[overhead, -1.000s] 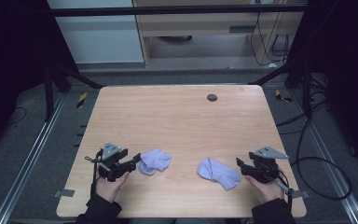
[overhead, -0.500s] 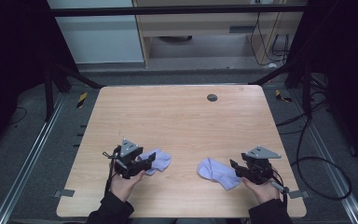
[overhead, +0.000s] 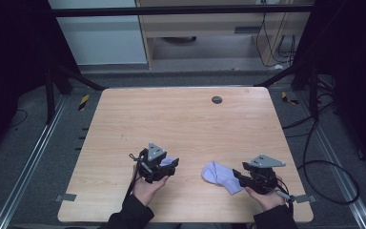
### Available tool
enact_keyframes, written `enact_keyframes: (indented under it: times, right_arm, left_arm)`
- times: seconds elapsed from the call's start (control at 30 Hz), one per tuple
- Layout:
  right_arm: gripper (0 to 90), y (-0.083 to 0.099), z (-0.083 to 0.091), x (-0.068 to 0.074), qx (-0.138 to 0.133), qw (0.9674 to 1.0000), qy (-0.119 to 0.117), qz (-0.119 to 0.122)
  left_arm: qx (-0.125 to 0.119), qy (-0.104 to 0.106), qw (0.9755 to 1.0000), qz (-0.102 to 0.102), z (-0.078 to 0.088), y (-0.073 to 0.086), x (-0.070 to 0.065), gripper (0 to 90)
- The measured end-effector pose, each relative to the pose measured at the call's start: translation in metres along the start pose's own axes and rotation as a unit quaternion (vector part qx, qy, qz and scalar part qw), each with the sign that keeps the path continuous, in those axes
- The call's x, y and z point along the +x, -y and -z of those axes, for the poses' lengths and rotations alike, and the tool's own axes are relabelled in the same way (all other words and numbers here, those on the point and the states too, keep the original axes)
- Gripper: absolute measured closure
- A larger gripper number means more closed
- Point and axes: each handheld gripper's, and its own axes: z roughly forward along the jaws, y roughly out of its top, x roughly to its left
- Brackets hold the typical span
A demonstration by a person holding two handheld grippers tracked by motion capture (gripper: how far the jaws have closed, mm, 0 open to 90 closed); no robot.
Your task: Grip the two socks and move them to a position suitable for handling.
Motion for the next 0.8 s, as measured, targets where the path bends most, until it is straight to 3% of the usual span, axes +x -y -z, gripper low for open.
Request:
enact_keyframes:
  times: [0.3,0.8]
  right_arm:
    - [54.2,0.009,-0.004,0.006,0.02,0.9996,-0.015,0.014]
    - [61.0,0.017,-0.007,0.016,0.047,0.9978,-0.038,0.028]
  left_arm:
    - [0.013,0.013,0.9998,-0.012,-0.017,-0.002,-0.022,50.0]
    - [0.041,0.027,0.9984,-0.03,-0.04,0.002,-0.047,53.2]
